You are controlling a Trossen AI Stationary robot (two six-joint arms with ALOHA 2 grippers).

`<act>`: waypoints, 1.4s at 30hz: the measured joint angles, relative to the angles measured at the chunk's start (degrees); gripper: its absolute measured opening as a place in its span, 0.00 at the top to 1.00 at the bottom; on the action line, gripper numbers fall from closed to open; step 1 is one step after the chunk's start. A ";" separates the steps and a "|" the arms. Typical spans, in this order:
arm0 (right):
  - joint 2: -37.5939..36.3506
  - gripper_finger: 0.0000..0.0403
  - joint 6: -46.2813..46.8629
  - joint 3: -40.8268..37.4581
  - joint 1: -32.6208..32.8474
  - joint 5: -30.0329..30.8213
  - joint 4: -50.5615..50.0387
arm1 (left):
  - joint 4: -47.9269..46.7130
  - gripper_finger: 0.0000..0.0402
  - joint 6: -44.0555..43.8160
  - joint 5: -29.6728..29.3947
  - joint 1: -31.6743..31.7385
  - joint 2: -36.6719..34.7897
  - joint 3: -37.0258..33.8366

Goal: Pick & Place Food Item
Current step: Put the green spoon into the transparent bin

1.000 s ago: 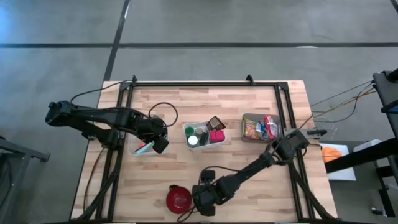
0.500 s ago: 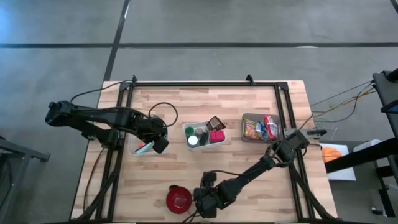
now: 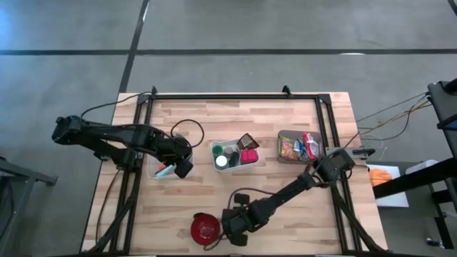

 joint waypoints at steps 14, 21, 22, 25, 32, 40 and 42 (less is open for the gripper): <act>-0.57 0.97 7.37 -0.93 -3.57 -1.57 -12.45 | -0.17 0.38 0.00 0.44 -0.29 -0.04 0.00; -1.73 0.97 7.03 -0.95 -3.22 0.68 -13.05 | -0.39 0.38 0.00 0.44 -0.29 -0.04 0.00; -1.94 0.97 6.49 -0.88 -3.08 0.79 -13.06 | -0.40 0.38 0.00 0.45 -0.29 -0.04 0.00; -3.19 0.95 5.14 -0.65 -2.98 -0.16 -12.92 | -0.44 0.38 0.02 0.46 -0.29 -0.11 0.00; -4.71 0.67 0.92 -0.82 -4.01 -1.61 -12.56 | -0.44 0.38 0.10 0.46 -0.28 -0.14 0.00; -4.81 0.39 -7.00 -0.63 -5.08 -2.85 -1.08 | -0.44 0.38 0.22 0.46 -0.29 -0.15 0.00; -4.84 0.37 -7.01 -0.60 -5.21 -2.65 -0.46 | -0.44 0.38 0.23 0.48 -0.29 -0.15 0.00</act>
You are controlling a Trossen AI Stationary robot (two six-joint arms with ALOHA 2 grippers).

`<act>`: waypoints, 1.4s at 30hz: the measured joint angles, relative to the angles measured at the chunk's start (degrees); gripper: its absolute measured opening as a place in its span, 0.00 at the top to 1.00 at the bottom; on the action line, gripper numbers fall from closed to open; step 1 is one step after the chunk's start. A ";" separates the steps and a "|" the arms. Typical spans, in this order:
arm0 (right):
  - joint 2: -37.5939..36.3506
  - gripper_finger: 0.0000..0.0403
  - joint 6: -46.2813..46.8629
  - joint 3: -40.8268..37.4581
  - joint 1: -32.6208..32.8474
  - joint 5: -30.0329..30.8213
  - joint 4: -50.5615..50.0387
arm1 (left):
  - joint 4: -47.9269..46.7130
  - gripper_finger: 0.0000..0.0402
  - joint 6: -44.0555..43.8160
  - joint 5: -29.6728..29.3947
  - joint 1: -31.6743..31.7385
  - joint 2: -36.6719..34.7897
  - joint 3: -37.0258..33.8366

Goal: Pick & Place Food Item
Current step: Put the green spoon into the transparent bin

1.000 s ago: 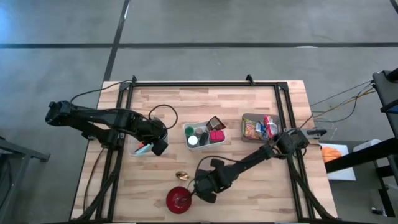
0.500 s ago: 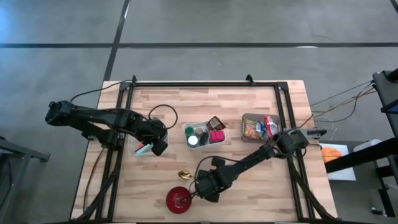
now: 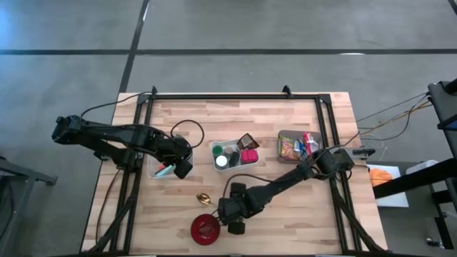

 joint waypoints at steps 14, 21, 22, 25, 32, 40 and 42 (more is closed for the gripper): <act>0.81 0.39 -3.72 0.24 -3.22 -0.40 9.18 | -0.02 0.38 2.58 0.17 0.02 -0.01 0.00; 2.84 0.39 -4.96 0.22 -3.06 -0.66 11.43 | -0.02 0.38 3.05 0.43 0.03 0.01 0.00; 3.17 0.39 -4.94 0.22 -3.11 -0.62 11.46 | 0.00 0.38 3.08 0.42 0.04 0.01 0.00; 3.87 0.42 -4.68 0.07 -3.11 0.31 11.30 | -0.02 0.38 3.46 0.43 0.04 0.01 0.00; 4.00 0.74 -4.31 0.02 -3.18 2.13 9.11 | -0.55 0.38 3.47 1.03 0.04 0.01 0.00; 3.89 0.97 -2.58 0.04 -3.33 1.78 5.58 | -0.52 0.38 3.45 1.25 0.04 -0.51 0.00; 3.84 0.97 -2.26 0.04 -3.33 1.79 4.98 | -0.52 0.38 3.45 1.46 0.04 -0.60 0.00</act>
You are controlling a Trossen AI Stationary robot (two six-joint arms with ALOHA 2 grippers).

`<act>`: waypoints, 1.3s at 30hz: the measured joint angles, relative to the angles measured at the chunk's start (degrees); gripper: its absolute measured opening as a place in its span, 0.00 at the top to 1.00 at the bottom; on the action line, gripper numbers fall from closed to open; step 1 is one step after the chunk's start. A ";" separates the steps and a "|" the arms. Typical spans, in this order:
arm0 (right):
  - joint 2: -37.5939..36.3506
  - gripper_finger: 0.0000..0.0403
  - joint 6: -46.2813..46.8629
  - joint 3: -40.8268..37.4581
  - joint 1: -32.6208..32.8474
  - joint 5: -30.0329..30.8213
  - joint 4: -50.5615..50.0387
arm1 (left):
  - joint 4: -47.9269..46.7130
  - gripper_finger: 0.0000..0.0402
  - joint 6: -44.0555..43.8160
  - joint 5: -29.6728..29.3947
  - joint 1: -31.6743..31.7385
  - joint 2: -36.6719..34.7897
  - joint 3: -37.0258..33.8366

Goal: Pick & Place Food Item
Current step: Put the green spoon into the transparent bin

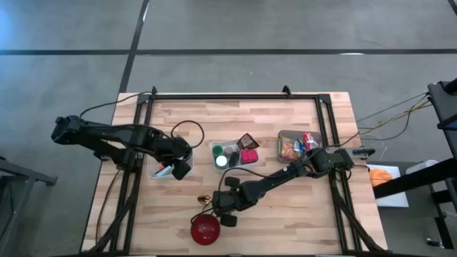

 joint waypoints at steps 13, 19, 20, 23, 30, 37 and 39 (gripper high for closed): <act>-5.85 0.98 4.72 -0.59 -0.09 4.47 -6.41 | 0.24 0.38 -3.16 -0.02 0.00 -0.11 0.00; -11.78 0.98 6.01 -0.50 -0.07 7.83 -7.45 | 3.28 0.38 -5.91 -2.24 -0.04 -0.36 0.00; -12.96 0.98 6.54 -0.50 -0.07 8.68 -7.49 | 4.44 0.38 -6.27 -2.70 -0.04 -0.54 0.00; -16.82 0.98 8.66 -0.53 -0.32 11.67 -8.71 | 8.14 0.38 -6.48 -3.69 -0.09 -1.82 0.00; -25.03 0.98 10.86 -0.96 -0.69 20.04 -11.83 | 13.97 0.38 -5.02 -7.49 -0.21 -6.77 0.00; -32.43 0.98 10.21 -0.94 -0.97 30.15 -8.57 | 32.23 0.38 4.97 -17.01 -3.38 -8.52 0.00; -33.91 0.98 8.08 -0.94 -1.59 30.69 -4.73 | 39.76 0.38 9.88 -18.38 -4.12 -7.74 0.00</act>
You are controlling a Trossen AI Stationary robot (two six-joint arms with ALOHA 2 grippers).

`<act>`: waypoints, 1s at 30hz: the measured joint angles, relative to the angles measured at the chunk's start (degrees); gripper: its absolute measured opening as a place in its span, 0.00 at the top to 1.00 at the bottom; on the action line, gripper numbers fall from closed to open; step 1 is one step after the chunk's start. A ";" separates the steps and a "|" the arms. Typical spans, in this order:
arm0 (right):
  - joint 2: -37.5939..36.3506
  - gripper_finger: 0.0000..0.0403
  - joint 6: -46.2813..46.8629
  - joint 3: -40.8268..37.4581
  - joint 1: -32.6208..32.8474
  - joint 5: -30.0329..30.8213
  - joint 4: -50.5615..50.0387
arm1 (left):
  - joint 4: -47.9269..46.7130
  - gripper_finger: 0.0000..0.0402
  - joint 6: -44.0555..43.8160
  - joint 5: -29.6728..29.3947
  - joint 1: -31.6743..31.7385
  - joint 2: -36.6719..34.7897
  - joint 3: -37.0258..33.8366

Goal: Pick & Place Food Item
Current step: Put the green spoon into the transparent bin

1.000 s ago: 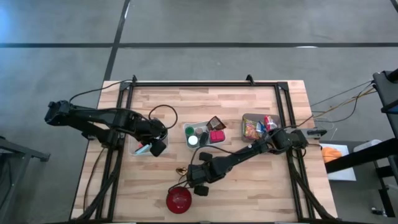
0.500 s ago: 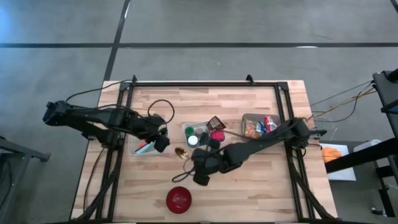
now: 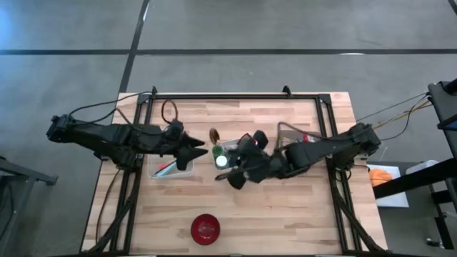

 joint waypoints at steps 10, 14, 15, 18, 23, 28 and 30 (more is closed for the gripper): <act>-1.67 0.98 -9.39 0.02 -1.51 1.11 16.58 | 24.31 0.38 10.30 -3.67 -0.37 6.75 0.02; -1.63 0.98 -9.73 0.02 -1.89 1.13 16.79 | 28.90 0.38 11.95 -3.12 -0.67 8.73 0.01; -1.63 0.98 -9.76 0.02 -1.89 1.12 16.79 | 29.99 0.38 12.02 -3.12 -0.67 9.21 0.01; -1.63 0.98 -10.36 0.02 -1.84 1.06 17.43 | 30.64 0.40 12.02 -3.12 -0.67 9.47 0.00; -1.63 0.98 -10.59 0.02 -1.80 0.74 17.58 | 32.36 0.57 12.02 -3.12 -0.65 9.34 0.00; -1.63 0.98 -10.83 0.04 -1.76 0.34 17.90 | 34.55 0.82 12.04 -3.37 -0.63 9.25 0.00; -1.63 0.98 -10.85 0.04 -1.73 -0.22 17.88 | 34.51 0.93 12.04 -3.36 -0.58 9.25 0.00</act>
